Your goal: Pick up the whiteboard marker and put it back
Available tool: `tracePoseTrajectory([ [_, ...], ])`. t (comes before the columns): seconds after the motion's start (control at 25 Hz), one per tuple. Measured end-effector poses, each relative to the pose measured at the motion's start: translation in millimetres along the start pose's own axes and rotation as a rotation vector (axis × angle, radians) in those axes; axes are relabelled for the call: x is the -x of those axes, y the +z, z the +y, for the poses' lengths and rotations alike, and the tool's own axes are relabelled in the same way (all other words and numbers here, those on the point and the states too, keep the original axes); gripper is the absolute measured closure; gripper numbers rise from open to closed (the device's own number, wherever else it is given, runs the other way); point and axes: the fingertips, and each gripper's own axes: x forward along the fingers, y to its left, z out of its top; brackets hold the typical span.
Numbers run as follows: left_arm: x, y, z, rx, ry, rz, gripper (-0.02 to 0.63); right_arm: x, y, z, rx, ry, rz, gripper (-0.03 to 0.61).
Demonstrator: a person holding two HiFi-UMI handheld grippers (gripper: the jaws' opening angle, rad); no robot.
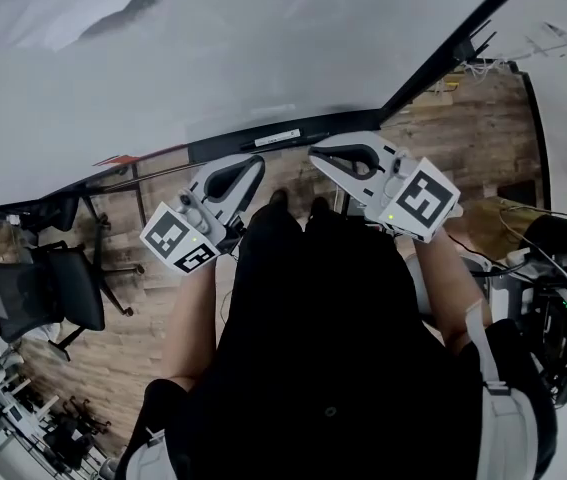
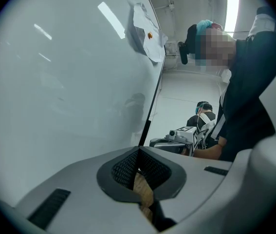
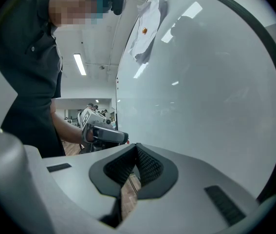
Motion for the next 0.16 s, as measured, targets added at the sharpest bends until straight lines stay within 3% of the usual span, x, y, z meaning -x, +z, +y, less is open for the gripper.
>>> tracePoseTrajectory([
  [0.16, -10, -8, 7, -0.002, 0.005, 0.009, 0.603, 4, -10, -14, -0.016, -0.018, 0.002, 0.559],
])
